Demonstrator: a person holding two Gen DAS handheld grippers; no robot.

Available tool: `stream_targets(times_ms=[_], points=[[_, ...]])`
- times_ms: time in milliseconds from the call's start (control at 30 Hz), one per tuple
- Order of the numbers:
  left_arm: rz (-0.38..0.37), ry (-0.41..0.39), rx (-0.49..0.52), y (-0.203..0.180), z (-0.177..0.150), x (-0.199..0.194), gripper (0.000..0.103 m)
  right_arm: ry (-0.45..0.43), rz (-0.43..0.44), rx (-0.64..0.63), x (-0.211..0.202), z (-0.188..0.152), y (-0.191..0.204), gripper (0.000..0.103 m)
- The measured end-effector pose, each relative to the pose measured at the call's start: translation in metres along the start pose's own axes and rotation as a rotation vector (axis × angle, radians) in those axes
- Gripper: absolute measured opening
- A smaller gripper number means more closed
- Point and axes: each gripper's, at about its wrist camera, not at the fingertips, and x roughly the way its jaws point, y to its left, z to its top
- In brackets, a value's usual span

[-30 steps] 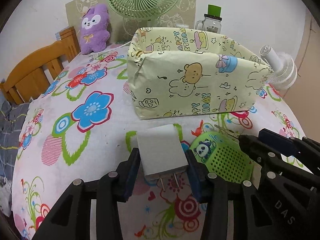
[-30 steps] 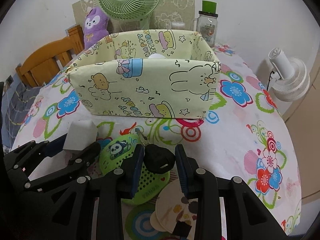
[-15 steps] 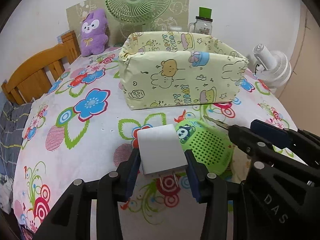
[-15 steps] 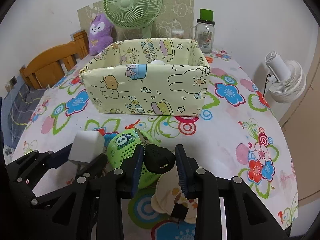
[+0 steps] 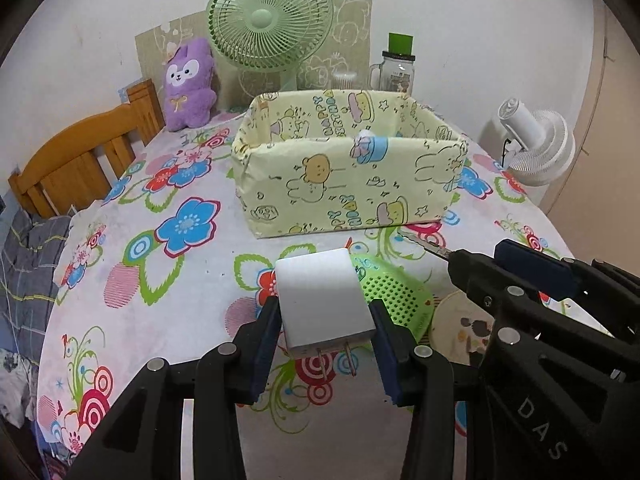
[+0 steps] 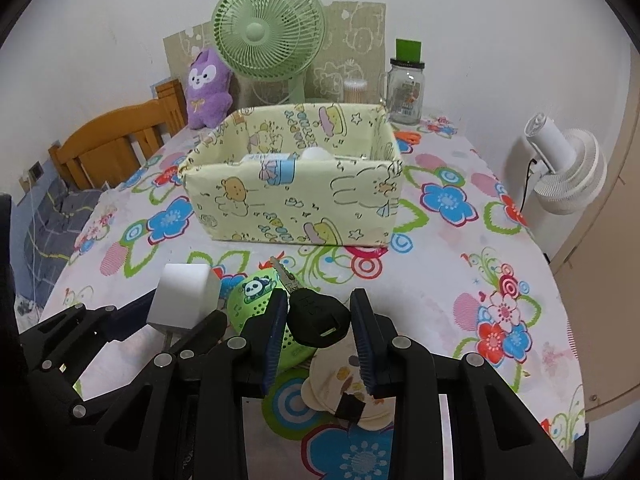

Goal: Organize rigid objects
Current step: 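Carry the white cube plug and black key fob toward the fabric box with both tools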

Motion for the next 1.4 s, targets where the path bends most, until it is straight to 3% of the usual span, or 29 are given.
stream_targets(times_ms=[800,1400], points=[[0.01,-0.077,0.008,-0.008,0.04,-0.036,0.045,-0.095,0.014,-0.012,-0.041,0.039,-0.003,0.036],[0.012,-0.088,0.007,-0.005,0.078,-0.021,0.045,-0.111,0.016,0.001,-0.024,0.077,-0.009,0.036]])
